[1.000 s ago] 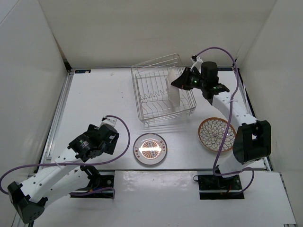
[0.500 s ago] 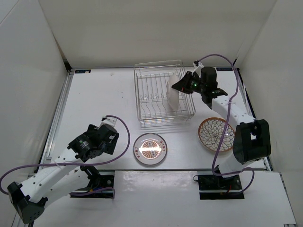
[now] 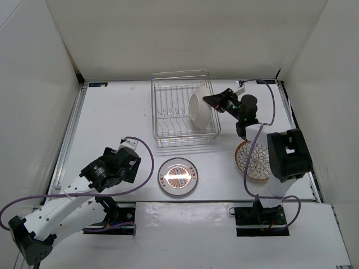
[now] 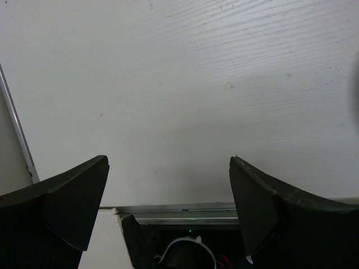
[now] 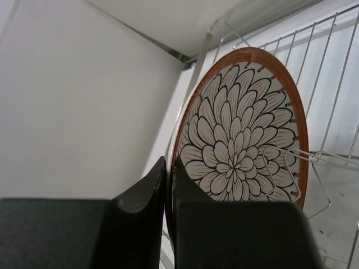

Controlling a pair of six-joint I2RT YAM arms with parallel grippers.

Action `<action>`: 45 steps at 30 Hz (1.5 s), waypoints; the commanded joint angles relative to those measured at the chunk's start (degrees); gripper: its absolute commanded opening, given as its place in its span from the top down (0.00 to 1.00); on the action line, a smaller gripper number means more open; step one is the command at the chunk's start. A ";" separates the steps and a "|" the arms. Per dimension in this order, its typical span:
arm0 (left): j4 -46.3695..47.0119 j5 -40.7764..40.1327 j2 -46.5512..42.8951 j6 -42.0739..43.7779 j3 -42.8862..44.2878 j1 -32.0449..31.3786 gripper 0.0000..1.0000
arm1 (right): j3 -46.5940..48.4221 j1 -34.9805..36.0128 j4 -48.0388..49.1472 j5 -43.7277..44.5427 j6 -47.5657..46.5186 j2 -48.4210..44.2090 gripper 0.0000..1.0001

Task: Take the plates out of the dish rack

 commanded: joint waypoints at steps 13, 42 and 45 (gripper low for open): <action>0.10 -0.33 -0.44 -0.01 0.43 0.28 0.01 | 0.93 -1.01 17.12 2.52 1.54 -6.01 1.00; -0.17 -0.77 0.26 -0.19 0.60 0.28 0.01 | 6.55 -0.66 -57.90 25.11 -41.63 -40.99 1.00; -0.08 -0.68 0.96 0.08 0.60 0.37 0.01 | 4.71 -0.57 -66.54 30.91 -42.95 -42.75 1.00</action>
